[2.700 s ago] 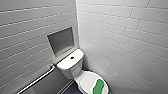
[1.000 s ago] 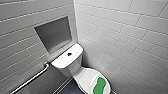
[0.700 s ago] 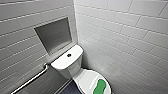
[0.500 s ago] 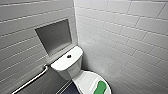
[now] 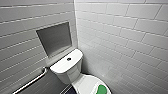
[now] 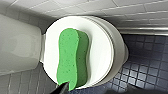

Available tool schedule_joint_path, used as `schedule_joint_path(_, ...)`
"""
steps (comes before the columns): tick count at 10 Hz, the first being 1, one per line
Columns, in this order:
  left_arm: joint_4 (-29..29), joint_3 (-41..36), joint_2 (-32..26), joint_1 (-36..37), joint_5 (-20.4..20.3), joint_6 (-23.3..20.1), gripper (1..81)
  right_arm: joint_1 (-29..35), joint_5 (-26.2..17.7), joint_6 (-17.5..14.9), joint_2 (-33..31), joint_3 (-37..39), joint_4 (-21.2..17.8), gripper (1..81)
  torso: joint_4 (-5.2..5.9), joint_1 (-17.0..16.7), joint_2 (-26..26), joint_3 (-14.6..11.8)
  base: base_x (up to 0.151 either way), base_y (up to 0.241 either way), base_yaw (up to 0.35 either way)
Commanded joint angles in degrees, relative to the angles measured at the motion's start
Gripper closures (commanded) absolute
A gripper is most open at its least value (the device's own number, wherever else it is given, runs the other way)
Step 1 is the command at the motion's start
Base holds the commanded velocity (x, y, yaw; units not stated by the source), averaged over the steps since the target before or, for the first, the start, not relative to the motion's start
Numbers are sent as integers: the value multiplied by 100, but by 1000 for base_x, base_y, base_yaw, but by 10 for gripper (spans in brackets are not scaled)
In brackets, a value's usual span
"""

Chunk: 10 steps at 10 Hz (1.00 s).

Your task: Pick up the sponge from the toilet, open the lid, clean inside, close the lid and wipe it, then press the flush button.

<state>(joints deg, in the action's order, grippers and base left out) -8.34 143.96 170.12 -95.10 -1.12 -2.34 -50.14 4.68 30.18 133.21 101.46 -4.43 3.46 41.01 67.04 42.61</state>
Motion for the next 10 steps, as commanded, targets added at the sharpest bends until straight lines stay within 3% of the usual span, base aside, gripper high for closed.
schedule_joint_path(1,-45,-78,258,-382,508,-47,10,605,-196,23,-55,12,-41,10,0,358,556,0,0,0,0)
schedule_joint_path(2,-185,-61,417,-479,499,-82,10,632,-187,31,-2,57,-50,10,0,492,772,0,0,0,0)
schedule_joint_path(3,-220,-52,497,-532,490,-82,10,658,-187,23,33,74,-41,10,0,627,988,408,0,0,0)
schedule_joint_path(6,-194,-43,427,-532,455,-82,10,746,-196,23,104,110,-23,10,0,944,1493,835,0,0,0)
schedule_joint_path(9,-177,-43,427,-532,455,-82,10,842,-196,23,138,110,3,10,0,1342,2123,1425,0,0,0)
schedule_joint_path(10,-151,-43,418,-532,455,-82,10,938,-196,23,130,66,11,10,0,1106,1762,1086,0,0,0)
